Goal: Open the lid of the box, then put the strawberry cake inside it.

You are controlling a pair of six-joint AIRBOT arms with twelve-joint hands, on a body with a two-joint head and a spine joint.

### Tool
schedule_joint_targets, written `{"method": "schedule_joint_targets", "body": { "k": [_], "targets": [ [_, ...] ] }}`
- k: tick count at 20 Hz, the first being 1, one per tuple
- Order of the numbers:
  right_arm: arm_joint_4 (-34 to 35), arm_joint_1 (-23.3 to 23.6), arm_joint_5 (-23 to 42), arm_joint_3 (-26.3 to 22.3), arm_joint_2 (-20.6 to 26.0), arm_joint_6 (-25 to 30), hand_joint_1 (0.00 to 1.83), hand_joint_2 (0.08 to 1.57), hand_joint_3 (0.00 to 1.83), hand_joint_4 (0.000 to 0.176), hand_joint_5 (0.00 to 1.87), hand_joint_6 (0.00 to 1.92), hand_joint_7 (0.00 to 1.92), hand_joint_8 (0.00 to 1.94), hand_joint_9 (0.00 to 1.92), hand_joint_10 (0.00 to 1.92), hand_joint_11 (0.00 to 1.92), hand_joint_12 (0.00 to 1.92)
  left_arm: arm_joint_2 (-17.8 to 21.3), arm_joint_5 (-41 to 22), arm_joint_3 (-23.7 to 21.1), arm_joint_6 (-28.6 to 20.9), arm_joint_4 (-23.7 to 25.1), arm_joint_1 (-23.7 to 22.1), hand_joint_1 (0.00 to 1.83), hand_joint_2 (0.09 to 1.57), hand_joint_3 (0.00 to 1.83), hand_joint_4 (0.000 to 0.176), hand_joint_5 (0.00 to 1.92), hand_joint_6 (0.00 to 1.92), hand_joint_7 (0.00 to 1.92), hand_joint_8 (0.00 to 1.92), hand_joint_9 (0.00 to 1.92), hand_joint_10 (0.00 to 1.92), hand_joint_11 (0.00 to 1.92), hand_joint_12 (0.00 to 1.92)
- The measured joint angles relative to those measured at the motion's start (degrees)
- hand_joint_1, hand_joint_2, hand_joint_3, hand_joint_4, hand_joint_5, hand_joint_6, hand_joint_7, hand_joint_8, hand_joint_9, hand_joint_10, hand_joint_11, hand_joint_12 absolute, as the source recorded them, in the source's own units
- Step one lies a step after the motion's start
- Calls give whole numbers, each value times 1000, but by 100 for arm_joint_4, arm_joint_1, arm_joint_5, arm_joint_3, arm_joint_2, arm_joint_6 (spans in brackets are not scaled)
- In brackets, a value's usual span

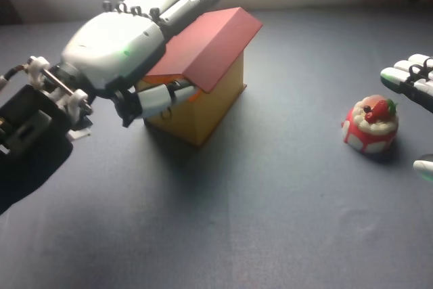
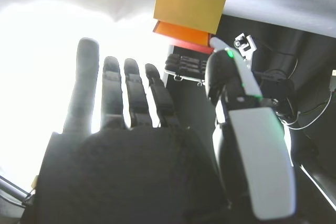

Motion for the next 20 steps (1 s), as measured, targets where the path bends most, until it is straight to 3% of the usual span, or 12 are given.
{"method": "schedule_joint_targets", "body": {
  "k": [1, 2, 3, 4, 6, 8, 10, 13, 16, 18, 20],
  "targets": [
    [0, 2, 4, 0, 0, 0, 508, 1343, 0, 0, 0, 0, 0, 0, 0, 0, 0, 0, 26, -79, 0, -33, -70, 0, 858, 1248, 15, 145, 0, 0, 0, 0, 0, 0, 0, 0],
    [2, 0, 4, 0, 0, -2, 483, 1346, 0, 0, 0, 0, 0, 0, 0, 0, 0, 0, 44, -136, 2, -39, -157, 0, 805, 1259, 17, 145, 0, 0, 0, 0, 0, 0, 0, 0],
    [0, 2, 7, 0, 0, 0, 462, 1352, 2, 0, 0, 0, 0, 0, 0, 0, 0, 0, 70, -168, 22, -42, -227, -17, 777, 1267, 18, 136, 0, 0, 0, 0, 0, 0, 30, 15],
    [0, 0, 4, 0, 0, 0, 455, 1350, 1, 0, 0, 0, 0, 0, 0, 0, 0, 0, 98, -232, 33, -42, -304, -17, 762, 1276, 19, 102, 0, 0, 0, 0, 0, 0, 26, 17],
    [13, 0, 4, 0, 0, 0, 462, 1352, 1, 0, 0, 0, 0, 0, 0, 0, 0, 0, 114, -328, 83, -46, -505, -66, 807, 1268, 11, 66, 0, 0, 0, 0, 0, 0, 0, 0],
    [11, 0, 2, 0, 0, 0, 493, 1345, 0, 0, 0, 0, 0, 0, 0, 0, 0, 0, 175, -413, 131, -98, -651, -76, 792, 1267, 8, 96, 0, 0, 0, 0, 0, 0, 0, 0],
    [20, 0, 7, 4, 0, 0, 488, 1345, 0, 0, 0, 0, 0, 0, 0, 0, 0, 0, 201, -551, 168, -173, -979, -50, 773, 1270, 7, 78, 0, 0, 0, 0, 0, 0, 0, 0],
    [17, 0, 4, 4, 0, 2, 527, 1338, 0, 0, 0, 0, 0, 0, 0, 0, 0, 0, 278, -706, 212, -195, -1421, 103, 812, 1302, 13, 80, 0, 0, 0, 0, 0, 0, 0, 0],
    [24, 0, 0, 4, 0, 0, 512, 1336, 0, 0, 0, 0, 0, 0, 0, 0, 0, 0, 317, -732, 321, -225, -1961, 306, 845, 1289, 2, 96, 0, 0, 0, 0, 0, 0, 0, 0],
    [24, 0, 4, 2, 0, 0, 546, 1332, 0, 0, 0, 0, 0, 0, 0, 0, 0, 0, 341, -682, 361, -258, -2177, 404, 894, 1260, 0, 82, 0, 0, 0, 0, 0, 0, 0, 0],
    [26, 0, 2, 2, 0, 0, 550, 1336, 0, 0, 0, 0, 0, 0, 0, 0, 0, 0, 350, -656, 376, -291, -2197, 426, 893, 1216, 0, 107, 0, 0, 0, 0, 0, 0, 0, 0]
  ]
}}
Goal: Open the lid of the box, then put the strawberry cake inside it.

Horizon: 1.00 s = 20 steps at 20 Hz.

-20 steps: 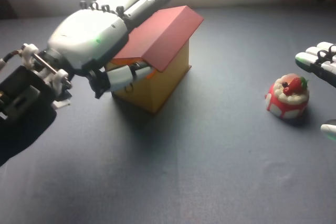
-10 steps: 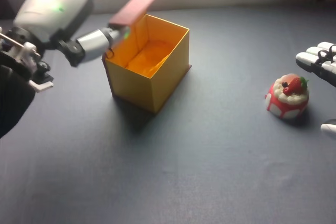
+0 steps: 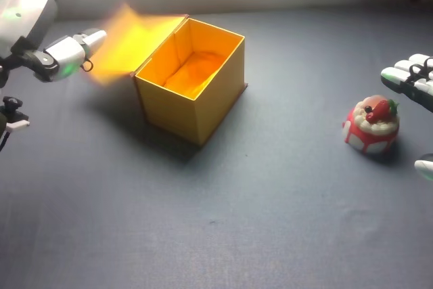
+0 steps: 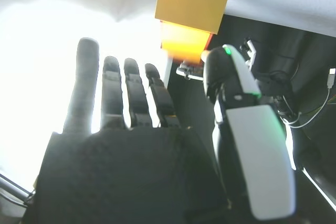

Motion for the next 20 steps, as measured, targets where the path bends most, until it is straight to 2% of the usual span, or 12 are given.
{"method": "schedule_joint_targets", "body": {
  "k": [3, 5, 7, 8, 11, 12, 13, 14, 15, 16, 18, 20],
  "targets": [
    [11, 0, 0, 0, 0, 2, 588, 1331, 0, 0, 0, 0, 0, 0, 0, 0, 0, 0, 42, -98, -94, -59, 225, 153, 859, 1204, 0, 122, 0, 0, 0, 0, 0, 0, 0, 0],
    [15, 2, 4, 2, 0, 4, 635, 1317, 0, 0, 0, 0, 0, 0, 0, 0, 0, 0, 160, -234, -273, -72, 516, 352, 854, 1220, 0, 112, 0, 0, 0, 0, 0, 0, 0, 0],
    [0, 33, -52, 26, -2, 11, 632, 1305, 0, 0, 0, 0, 0, 0, 0, 0, 0, 0, 256, -354, -402, -74, 750, 503, 861, 1221, 0, 114, 0, 0, 0, 0, 0, 0, 0, 0],
    [-7, 96, -138, 63, -20, 20, 605, 1293, 0, 0, 0, 0, 0, 0, 0, 0, 0, 0, 334, -448, -527, -74, 870, 629, 857, 1208, 0, 105, 0, 0, 0, 0, 0, 0, 0, 0],
    [-7, 391, -472, 245, -170, 24, 613, 1251, 0, 0, 0, 0, 0, 0, 0, 0, 0, 0, 518, -557, -798, -76, 1298, 992, 913, 1229, 0, 103, 0, 0, 0, 0, 0, 0, 0, 0],
    [-28, 579, -680, 358, -278, 24, 676, 1231, 0, 0, 0, 0, 0, 0, 0, 0, 0, 0, 616, -599, -946, -79, 1464, 1231, 931, 1236, 0, 114, 0, 0, 0, 0, 0, 0, 13, 6],
    [-50, 719, -846, 452, -365, 22, 697, 1228, 0, 0, 0, 0, 0, 0, 0, 0, 0, 0, 673, -627, -1032, -81, 1508, 1401, 959, 1239, 0, 108, 0, 0, 0, 0, 0, 0, 23, 13],
    [-55, 852, -1023, 540, -459, 24, 712, 1220, 0, 0, 0, 0, 0, 0, 0, 0, 0, 0, 743, -629, -1113, -118, 1521, 1547, 932, 1284, 0, 86, 0, 0, 0, 0, 0, 0, 4, 259],
    [-63, 953, -1189, 627, -544, 22, 753, 1214, 0, 0, 0, 0, 0, 0, 0, 0, 0, 0, 807, -640, -1161, -164, 1543, 1644, 927, 1290, 0, 89, 0, 0, 0, 0, 0, 0, 0, 307],
    [-90, 1075, -1386, 715, -632, 17, 813, 1213, 0, 0, 0, 0, 0, 0, 0, 0, 0, 0, 883, -710, -1213, -186, 1585, 1720, 961, 1268, 0, 69, 31, 11, 0, 0, 0, 0, 0, 198],
    [-101, 1252, -1674, 881, -767, 11, 864, 1200, 0, 0, 0, 0, 0, 0, 0, 0, 0, 0, 979, -807, -1294, -201, 1685, 1823, 995, 1256, 0, 59, 53, 13, 0, 0, 0, 0, 0, 232],
    [-66, 1416, -2002, 1056, -876, -31, 872, 1203, 0, 0, 0, 0, 0, 0, 0, 0, 0, 0, 1036, -857, -1405, -223, 1899, 1969, 1031, 1237, 0, 72, 46, 6, 0, 0, 0, 0, 0, 256]
  ]
}}
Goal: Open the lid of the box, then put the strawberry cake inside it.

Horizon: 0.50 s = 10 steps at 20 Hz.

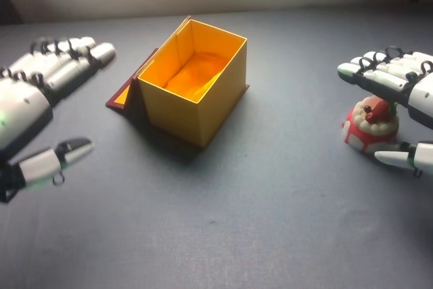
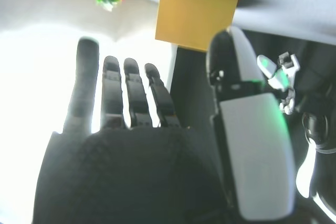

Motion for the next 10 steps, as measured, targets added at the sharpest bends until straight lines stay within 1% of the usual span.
{"method": "schedule_joint_targets", "body": {
  "k": [1, 2, 4, 5, 6, 7, 8, 9, 10],
  "targets": [
    [26, 52, -109, 50, -28, -31, 857, 1207, 0, 0, 0, 0, 0, 0, 0, 0, 0, 0, 0, 2, -48, -9, 66, 31, 1033, 1235, 0, 83, 23, 7, 0, 0, 0, 0, 0, 353],
    [76, 76, -168, 66, -48, -81, 856, 1208, 0, 0, 0, 0, 0, 0, 0, 0, 0, 0, 0, 9, -55, -15, 136, 48, 1047, 1235, 0, 74, 24, 4, 0, 0, 0, 0, 0, 337],
    [133, 186, -391, 103, -103, -315, 881, 1220, 0, 0, 0, 0, 2, 1, 8, 4, 0, 0, 17, -98, -90, -28, 146, 111, 1059, 1224, 0, 83, 32, 5, 0, 0, 0, 0, 0, 333],
    [155, 243, -522, 118, -114, -413, 892, 1225, 0, 0, 0, 0, 0, 0, 5, 2, 0, 0, 31, -129, -94, -28, 149, 131, 1055, 1226, 0, 81, 35, 4, 0, 0, 0, 0, 0, 389],
    [195, 299, -621, 184, -168, -520, 925, 1220, 0, 0, 24, 10, 23, 9, 30, 13, 25, 12, 50, -208, -109, -31, 127, 181, 1032, 1234, 1, 77, 31, 1, 0, 0, 0, 0, 0, 334],
    [260, 339, -706, 234, -210, -535, 941, 1225, 0, 0, 30, 11, 24, 7, 25, 11, 10, 9, 66, -240, -116, -31, 103, 223, 1023, 1239, 3, 77, 30, 0, 0, 0, 0, 0, 0, 326],
    [278, 358, -807, 297, -251, -549, 963, 1229, 0, 0, 44, 15, 34, 9, 36, 16, 14, 7, 66, -260, -116, -39, 107, 238, 999, 1252, 4, 87, 19, 2, 0, 0, 0, 0, 0, 385],
    [267, 358, -883, 332, -269, -546, 984, 1226, 0, 0, 74, 26, 63, 18, 67, 29, 28, 16, 68, -275, -120, -39, 109, 238, 986, 1261, 3, 91, 15, 0, 0, 0, 0, 0, 0, 339],
    [284, 358, -918, 343, -284, -549, 984, 1226, 0, 0, 74, 26, 63, 18, 67, 29, 28, 16, 66, -291, -120, -39, 107, 243, 986, 1261, 3, 91, 15, 0, 0, 0, 0, 0, 0, 339]
  ]
}}
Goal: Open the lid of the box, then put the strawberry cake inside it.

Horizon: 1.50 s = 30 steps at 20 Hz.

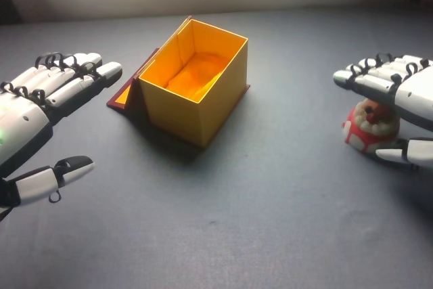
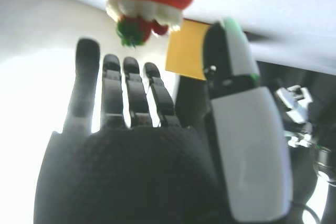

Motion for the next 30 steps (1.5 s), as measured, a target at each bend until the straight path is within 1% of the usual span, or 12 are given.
{"method": "schedule_joint_targets", "body": {
  "k": [1, 6, 7, 8, 9, 11, 13, 14, 20, 26, 29, 30],
  "targets": [
    [11, 0, -72, 9, -9, -2, 1011, 1218, 0, 0, 152, 13, 157, 13, 144, 52, 0, 466, 2, -24, -2, -2, 4, 0, 995, 1267, 1, 93, 6, 4, 0, 0, 0, 0, 0, 130],
    [74, 0, -179, 74, -17, -76, 1016, 1252, 1, 0, 263, 22, 289, 13, 201, 70, 0, 868, 2, -85, -24, -4, 15, 2, 987, 1276, 3, 103, 6, 2, 0, 0, 0, 0, 0, 0],
    [87, 0, -179, 116, -50, -76, 1136, 1200, 0, 0, 415, 45, 488, 52, 334, 157, 0, 1227, 2, -90, -24, -4, 0, 7, 982, 1285, 7, 101, 1, 0, 0, 0, 0, 0, 0, 0],
    [138, 24, -173, 162, -98, -76, 1224, 1202, 0, 0, 625, 119, 697, 281, 531, 794, 287, 1566, 2, -96, -24, -7, 7, 17, 970, 1293, 9, 109, 0, 0, 0, 0, 0, 0, 0, 0],
    [166, 70, -151, 221, -136, -76, 1328, 1220, 0, 0, 730, 872, 746, 1143, 796, 1381, 683, 1694, 2, -98, -24, -4, 20, 31, 953, 1299, 11, 104, 0, 0, 0, 0, 0, 0, 0, 0],
    [227, 103, -114, 260, -149, -61, 1330, 1268, 5, 0, 698, 1193, 621, 1557, 686, 1722, 679, 1883, 2, -116, -24, -7, 22, 33, 944, 1310, 13, 101, 0, 0, 0, 0, 0, 0, 0, 0],
    [219, 138, -125, 260, -155, -59, 1328, 1279, 7, 0, 690, 1147, 615, 1621, 678, 1800, 740, 1913, 2, -131, -24, -9, -17, 61, 947, 1313, 14, 103, 0, 0, 0, 0, 0, 0, 0, 0],
    [197, 179, -164, 234, -153, -63, 1170, 1314, 7, 0, 615, 1462, 640, 1661, 1022, 1916, 1169, 1921, 2, -144, -24, -9, -11, 61, 946, 1317, 14, 89, 0, 0, 0, 0, 0, 0, 0, 0],
    [-538, 433, -85, -28, 133, 251, 1329, 1279, 0, 0, 638, 1134, 678, 1563, 737, 1801, 829, 1921, 2, -201, -24, -22, -17, 72, 948, 1322, 13, 82, 2, 1, 0, 0, 0, 0, 0, 0],
    [-1161, 997, 225, 20, 83, 575, 1325, 1289, 2, 0, 548, 1364, 663, 1509, 694, 1723, 734, 1880, 0, -210, -24, -24, -46, 114, 954, 1327, 10, 75, 3, 1, 0, 0, 0, 0, 3, 1],
    [-1303, 1259, 262, 160, -157, 581, 1196, 1292, 3, 0, 586, 1377, 773, 1599, 901, 1681, 970, 1921, -20, -219, -17, -28, -68, 125, 961, 1330, 8, 86, 0, 0, 0, 0, 0, 0, 18, 11],
    [-1364, 1342, 240, 199, -205, 590, 1181, 1273, 0, 0, 619, 1382, 802, 1483, 802, 1431, 739, 1784, -57, -216, 9, -44, -61, 125, 933, 1343, 11, 91, 0, 0, 0, 0, 0, 0, 9, 13]
  ]
}}
